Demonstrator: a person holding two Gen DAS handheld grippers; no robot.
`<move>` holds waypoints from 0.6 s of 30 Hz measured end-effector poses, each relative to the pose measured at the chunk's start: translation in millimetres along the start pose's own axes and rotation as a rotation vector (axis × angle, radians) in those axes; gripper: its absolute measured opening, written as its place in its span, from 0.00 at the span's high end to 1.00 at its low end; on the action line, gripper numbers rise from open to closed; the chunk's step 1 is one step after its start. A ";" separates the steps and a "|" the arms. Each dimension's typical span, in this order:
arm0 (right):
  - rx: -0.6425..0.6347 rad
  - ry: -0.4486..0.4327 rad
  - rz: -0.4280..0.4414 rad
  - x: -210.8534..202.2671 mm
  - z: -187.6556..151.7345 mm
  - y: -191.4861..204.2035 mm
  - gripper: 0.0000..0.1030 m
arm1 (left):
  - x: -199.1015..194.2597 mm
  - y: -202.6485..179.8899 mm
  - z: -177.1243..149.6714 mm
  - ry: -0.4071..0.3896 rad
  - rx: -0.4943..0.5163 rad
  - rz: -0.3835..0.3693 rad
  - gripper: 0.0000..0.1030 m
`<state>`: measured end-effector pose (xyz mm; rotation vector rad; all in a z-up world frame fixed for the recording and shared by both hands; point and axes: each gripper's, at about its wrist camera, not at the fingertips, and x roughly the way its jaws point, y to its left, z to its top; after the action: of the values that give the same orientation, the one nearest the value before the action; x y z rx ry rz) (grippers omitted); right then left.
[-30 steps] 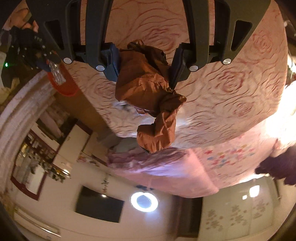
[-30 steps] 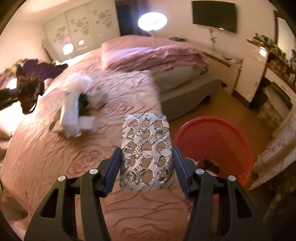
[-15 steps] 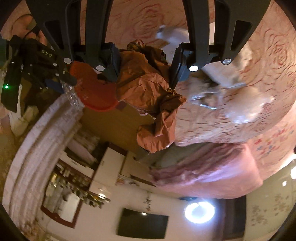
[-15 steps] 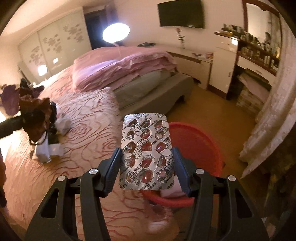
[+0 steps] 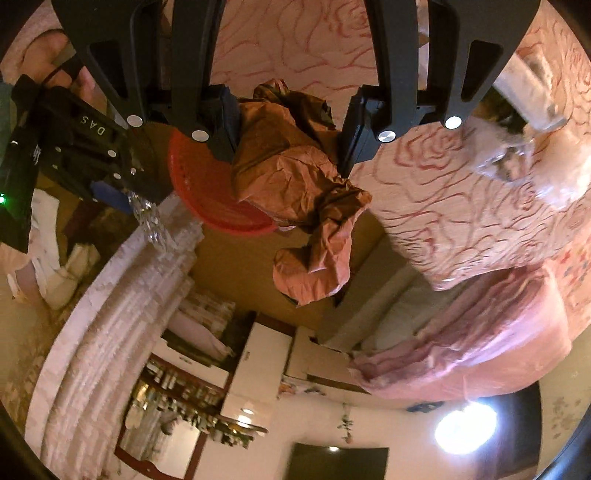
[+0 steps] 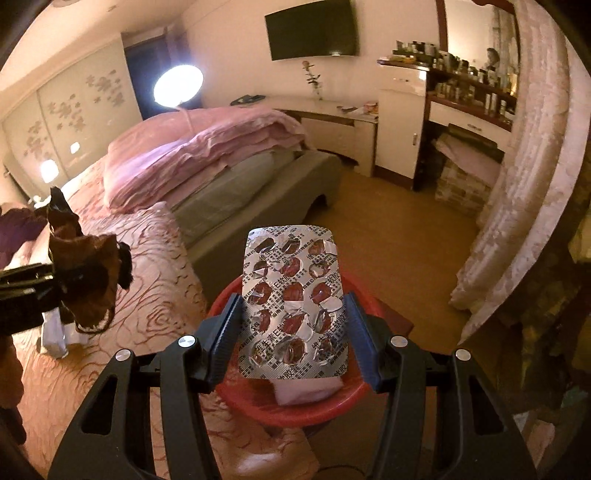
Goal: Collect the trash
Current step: 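Carry both items over the red wastebasket and open both tools to drop them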
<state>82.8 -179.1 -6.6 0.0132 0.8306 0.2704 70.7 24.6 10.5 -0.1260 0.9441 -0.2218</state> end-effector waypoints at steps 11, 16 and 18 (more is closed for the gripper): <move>0.030 0.010 -0.026 12.2 5.8 -18.3 0.48 | 46.4 -31.8 8.9 0.088 0.046 -0.034 0.58; 0.042 0.034 -0.029 22.5 3.4 -24.3 0.48 | 65.2 -41.0 3.9 0.130 0.067 -0.032 0.57; 0.045 0.044 -0.028 26.2 1.4 -26.3 0.48 | 72.5 -42.4 0.9 0.150 0.067 -0.028 0.56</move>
<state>106.8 -198.1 -27.7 0.0380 0.8803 0.2257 106.8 -34.1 -37.5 -0.0612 1.0828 -0.2915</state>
